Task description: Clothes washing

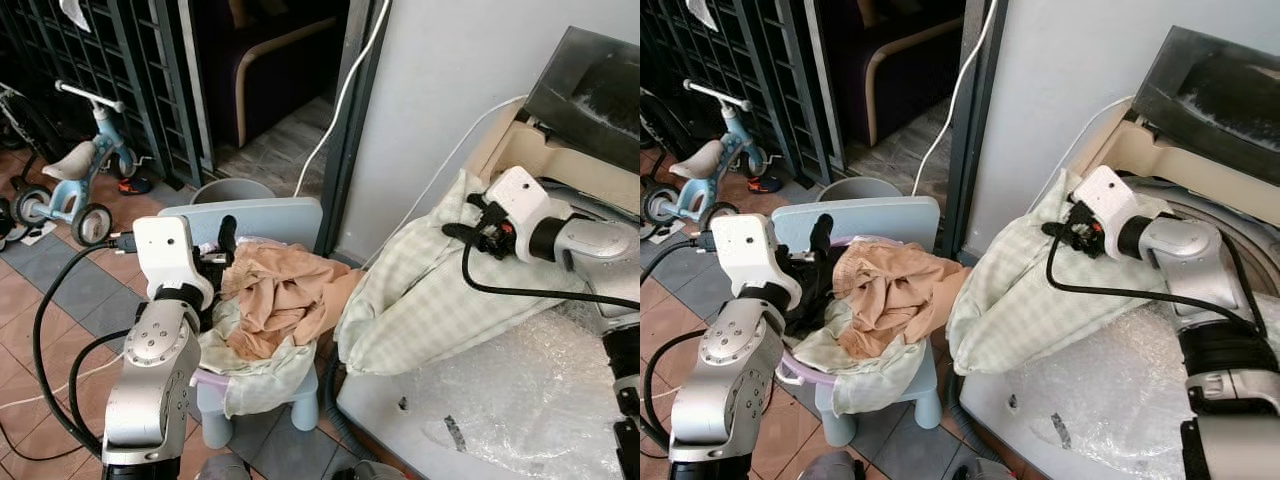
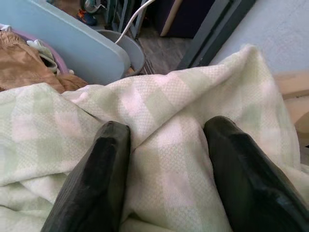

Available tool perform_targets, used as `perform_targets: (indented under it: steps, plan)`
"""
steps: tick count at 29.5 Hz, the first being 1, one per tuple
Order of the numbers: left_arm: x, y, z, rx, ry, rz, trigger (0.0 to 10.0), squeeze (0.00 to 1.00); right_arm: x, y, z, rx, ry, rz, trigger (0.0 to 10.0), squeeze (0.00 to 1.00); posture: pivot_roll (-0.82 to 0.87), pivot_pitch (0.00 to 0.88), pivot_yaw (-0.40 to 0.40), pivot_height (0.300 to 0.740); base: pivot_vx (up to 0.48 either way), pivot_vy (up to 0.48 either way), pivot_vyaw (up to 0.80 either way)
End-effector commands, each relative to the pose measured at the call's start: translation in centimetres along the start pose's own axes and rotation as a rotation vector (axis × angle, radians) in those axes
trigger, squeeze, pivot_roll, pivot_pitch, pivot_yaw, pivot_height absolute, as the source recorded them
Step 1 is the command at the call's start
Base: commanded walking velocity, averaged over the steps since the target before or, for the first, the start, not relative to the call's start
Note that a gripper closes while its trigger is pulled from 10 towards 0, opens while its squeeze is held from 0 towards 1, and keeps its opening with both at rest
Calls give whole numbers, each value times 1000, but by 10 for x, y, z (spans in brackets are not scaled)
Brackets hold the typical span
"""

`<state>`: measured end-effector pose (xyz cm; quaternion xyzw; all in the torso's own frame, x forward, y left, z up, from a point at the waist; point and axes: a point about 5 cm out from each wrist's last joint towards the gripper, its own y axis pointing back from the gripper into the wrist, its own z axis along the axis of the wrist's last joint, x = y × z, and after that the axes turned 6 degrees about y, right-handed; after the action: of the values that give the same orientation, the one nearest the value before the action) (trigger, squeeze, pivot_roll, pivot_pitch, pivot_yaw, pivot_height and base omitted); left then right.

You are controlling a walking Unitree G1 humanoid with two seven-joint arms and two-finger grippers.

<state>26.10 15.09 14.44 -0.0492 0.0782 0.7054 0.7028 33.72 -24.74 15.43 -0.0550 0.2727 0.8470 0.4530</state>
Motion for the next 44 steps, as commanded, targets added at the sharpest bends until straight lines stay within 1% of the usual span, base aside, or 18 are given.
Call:
perform_targets:
  steps: [1, 9, 14, 20, 22, 26, 28, 33, 34, 35, 36, 37, 38, 39, 40, 41, 42, 44]
  plan:
    - [-2, 1, 2, 1, -1, -13, 10000, 0, 19, 0, -53, 225, -145, 34, 0, 0, 81, 53, -44, 740, 0, 0, 0]
    - [-2, 0, 1, 7, -1, -16, 10000, 0, 16, -8, -50, 208, -240, -80, 0, 0, 78, 53, -40, 740, 0, 0, 0]
    - [-3, 0, 1, 7, 2, -16, 10000, 0, 2, -10, -42, 157, -353, -212, 0, 0, 79, 53, -43, 740, 0, 0, 0]
    - [-4, 0, 2, 6, 8, -11, 10000, 0, -32, 1, -37, 130, -515, -485, 0, 0, 79, 51, -47, 740, 0, 0, 0]
    - [-3, 0, 1, 6, 12, -8, 10000, 0, -48, 10, -37, 118, -605, -598, 0, 0, 82, 50, -51, 740, 0, 0, 0]
    - [-3, 0, 2, 5, 14, -5, 10000, 0, -65, 22, -34, 102, -639, -720, 0, 0, 82, 51, -52, 740, 0, 0, 0]
    - [-3, 0, 2, 6, 16, -2, 10000, 0, -98, 51, -19, 13, -618, -950, 0, 0, 84, 52, -52, 740, 0, 0, 0]
    - [-2, 0, 2, 5, 18, 2, 10000, 0, -131, 91, 5, -103, -507, -1200, 0, 0, 83, 52, -51, 740, 0, 0, 0]
    - [-1, 0, 2, 6, 20, 3, 10000, 0, -138, 100, 13, -122, -448, -1242, 0, 0, 81, 52, -50, 740, 0, 0, 0]
    - [-1, 0, 2, 6, 20, 3, 10000, 0, -138, 100, 13, -122, -448, -1242, 0, 0, 81, 52, -50, 740, 0, 0, 0]
    - [-1, 0, 1, 8, 21, 3, 10000, 0, -143, 105, 26, -143, -340, -1225, 1686, 0, 79, 53, -50, 740, 0, 0, 0]
    - [-1, -1, 1, 8, 22, 3, 10000, 0, -144, 103, 32, -149, -297, -1197, 1686, 0, 79, 52, -50, 740, 0, 0, 0]
    - [-2, -1, 1, 8, 23, 2, 10000, 0, -141, 95, 40, -182, -269, -1130, 10000, 0, 77, 52, -49, 740, 0, 0, 0]
    - [-2, -1, 1, 8, 24, 2, 10000, 0, -139, 90, 45, -205, -253, -1085, 10000, 0, 77, 52, -49, 740, 0, 0, 0]
    - [-2, -1, 1, 8, 24, 1, 10000, 0, -130, 76, 53, -251, -229, -957, 10000, 102, 77, 52, -49, 740, 0, 0, 0]
    - [-2, -1, 1, 9, 24, 1, 10000, 0, -123, 66, 58, -281, -211, -866, 10000, 102, 77, 52, -49, 740, 0, 0, 0]
    - [-2, -1, 2, 8, 24, 1, 10000, 0, -109, 51, 63, -318, -171, -705, 10000, 1000, 76, 54, -47, 740, 0, 0, 0]
    - [-2, -1, 1, 9, 24, 1, 10000, 0, -93, 44, 64, -344, -133, -539, 10000, 1000, 73, 55, -46, 740, 0, 0, 0]
